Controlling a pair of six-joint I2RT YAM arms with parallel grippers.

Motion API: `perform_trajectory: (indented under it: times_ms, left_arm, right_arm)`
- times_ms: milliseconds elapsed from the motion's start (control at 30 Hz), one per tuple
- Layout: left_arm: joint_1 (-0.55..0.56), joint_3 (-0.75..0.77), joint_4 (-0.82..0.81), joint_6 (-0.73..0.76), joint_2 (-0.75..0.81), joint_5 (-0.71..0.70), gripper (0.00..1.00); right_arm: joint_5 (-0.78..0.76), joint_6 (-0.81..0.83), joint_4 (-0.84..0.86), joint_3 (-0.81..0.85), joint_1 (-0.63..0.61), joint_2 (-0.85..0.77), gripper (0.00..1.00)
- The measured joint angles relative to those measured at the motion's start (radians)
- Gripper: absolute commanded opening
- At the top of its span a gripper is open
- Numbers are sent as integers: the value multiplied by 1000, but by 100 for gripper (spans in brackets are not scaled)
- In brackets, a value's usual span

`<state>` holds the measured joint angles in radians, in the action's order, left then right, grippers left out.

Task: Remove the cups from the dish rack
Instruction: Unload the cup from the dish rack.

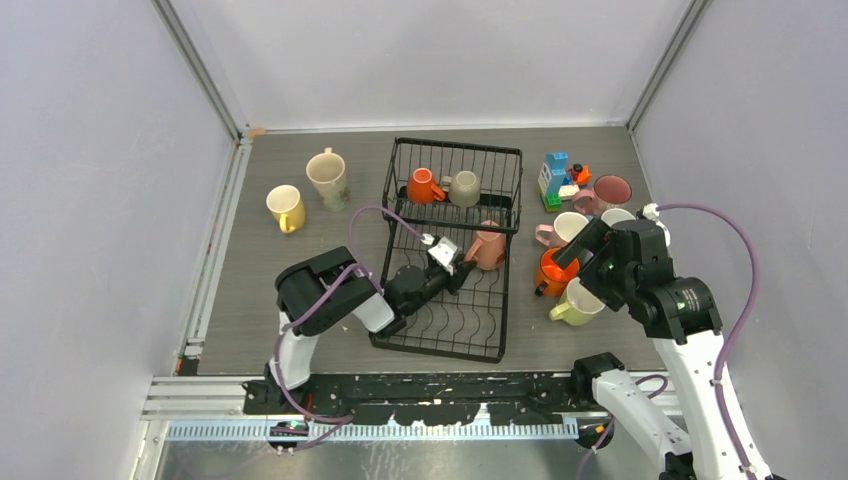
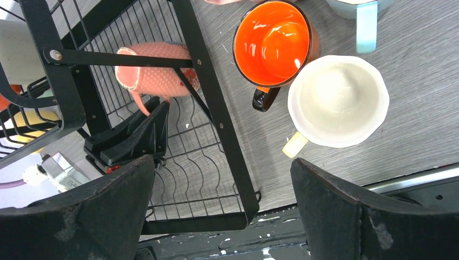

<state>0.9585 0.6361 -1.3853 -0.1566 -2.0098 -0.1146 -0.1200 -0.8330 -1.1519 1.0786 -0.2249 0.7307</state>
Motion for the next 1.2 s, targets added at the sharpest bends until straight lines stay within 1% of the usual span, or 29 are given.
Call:
perform_trajectory:
  times_ms: [233,500,933,1067,1200]
  left_arm:
    - [21,-62,20,1,67,-2,0]
    - [73,-134,45,-10,144,-69,0]
    - [219,-268,79,-106,330,-247,0]
    - [256,-276,140,-161,398,-301,0]
    - [290,-277,233,-263,478,-369,0]
  right_arm:
    - [7,0,12,-13,0,0,100]
    - [34,-4,45,-55,0,-28,100]
    - [109,-24,113,-184,0,-114,100]
    - [142,-36,142,-230,0,-146,100]
    - [164,-42,150,-262,0,-169,100]
